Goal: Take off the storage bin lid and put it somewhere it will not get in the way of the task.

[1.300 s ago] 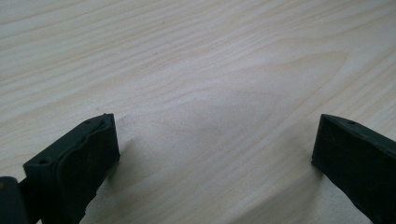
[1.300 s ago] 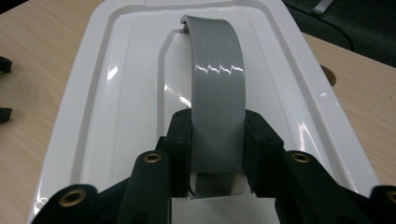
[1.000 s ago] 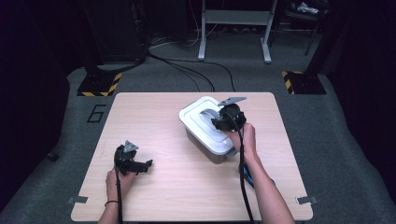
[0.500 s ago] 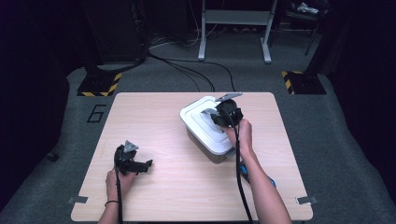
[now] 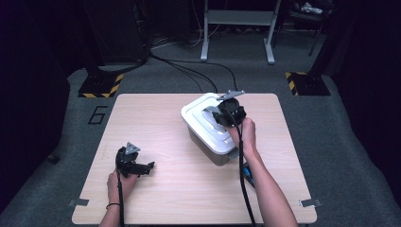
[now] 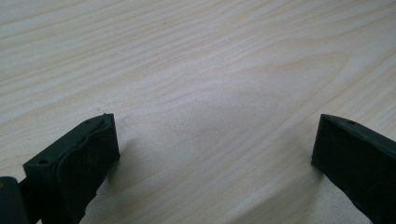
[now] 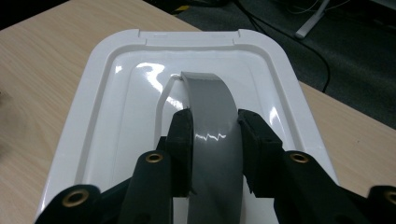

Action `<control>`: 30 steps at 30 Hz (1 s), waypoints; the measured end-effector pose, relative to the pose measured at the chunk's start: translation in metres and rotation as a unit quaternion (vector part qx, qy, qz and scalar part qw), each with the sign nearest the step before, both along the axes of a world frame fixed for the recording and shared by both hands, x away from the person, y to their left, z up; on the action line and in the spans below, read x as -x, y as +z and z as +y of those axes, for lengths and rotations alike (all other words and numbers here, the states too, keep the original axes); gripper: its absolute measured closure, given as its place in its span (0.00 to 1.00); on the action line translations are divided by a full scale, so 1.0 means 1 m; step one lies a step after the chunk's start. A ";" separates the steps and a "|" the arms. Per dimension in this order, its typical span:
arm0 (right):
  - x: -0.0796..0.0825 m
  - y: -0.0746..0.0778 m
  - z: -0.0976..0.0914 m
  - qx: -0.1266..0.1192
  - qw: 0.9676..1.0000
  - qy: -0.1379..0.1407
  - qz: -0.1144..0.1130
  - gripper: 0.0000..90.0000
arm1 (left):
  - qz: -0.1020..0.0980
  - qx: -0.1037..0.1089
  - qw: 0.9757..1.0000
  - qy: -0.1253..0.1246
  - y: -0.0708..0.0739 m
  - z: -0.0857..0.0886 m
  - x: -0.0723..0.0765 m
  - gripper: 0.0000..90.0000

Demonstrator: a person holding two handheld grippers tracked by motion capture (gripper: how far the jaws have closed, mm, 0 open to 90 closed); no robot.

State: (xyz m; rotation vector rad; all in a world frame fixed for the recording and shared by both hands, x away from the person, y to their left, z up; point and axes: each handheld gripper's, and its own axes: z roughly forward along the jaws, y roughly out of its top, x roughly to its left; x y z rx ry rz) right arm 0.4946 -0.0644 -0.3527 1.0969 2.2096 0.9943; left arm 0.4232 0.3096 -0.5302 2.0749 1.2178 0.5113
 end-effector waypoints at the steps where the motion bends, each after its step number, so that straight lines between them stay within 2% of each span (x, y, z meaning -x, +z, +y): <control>1: 0.001 0.004 0.000 -0.002 1.000 0.000 -0.004 0.75 | 0.000 0.000 1.000 0.000 0.000 0.000 0.000 0.00; 4: 0.003 0.013 -0.002 -0.009 1.000 -0.004 -0.007 0.75 | -0.003 -0.007 1.000 -0.004 0.000 0.001 0.000 0.00; 7: 0.006 0.021 -0.006 -0.008 1.000 -0.003 -0.017 0.75 | 0.001 -0.007 1.000 -0.006 0.001 0.001 0.000 0.00; 12: 0.007 0.030 -0.015 -0.007 1.000 -0.005 -0.021 0.75 | 0.002 -0.007 1.000 -0.006 0.001 0.001 0.000 0.00; 17: 0.008 0.033 -0.029 -0.009 1.000 -0.013 -0.026 0.75 | -0.001 -0.006 1.000 -0.004 0.000 0.001 0.000 0.00; 20: 0.008 0.034 -0.037 -0.020 0.999 -0.028 -0.027 0.75 | -0.001 -0.006 1.000 -0.005 0.000 0.001 0.000 0.00; 27: 0.005 0.033 -0.062 -0.026 0.998 -0.056 -0.028 0.75 | -0.002 -0.006 1.000 -0.004 0.000 0.001 0.000 0.00; 30: 0.003 0.032 -0.072 -0.029 0.997 -0.068 -0.030 0.75 | -0.006 0.001 1.000 0.003 -0.001 -0.001 0.000 0.00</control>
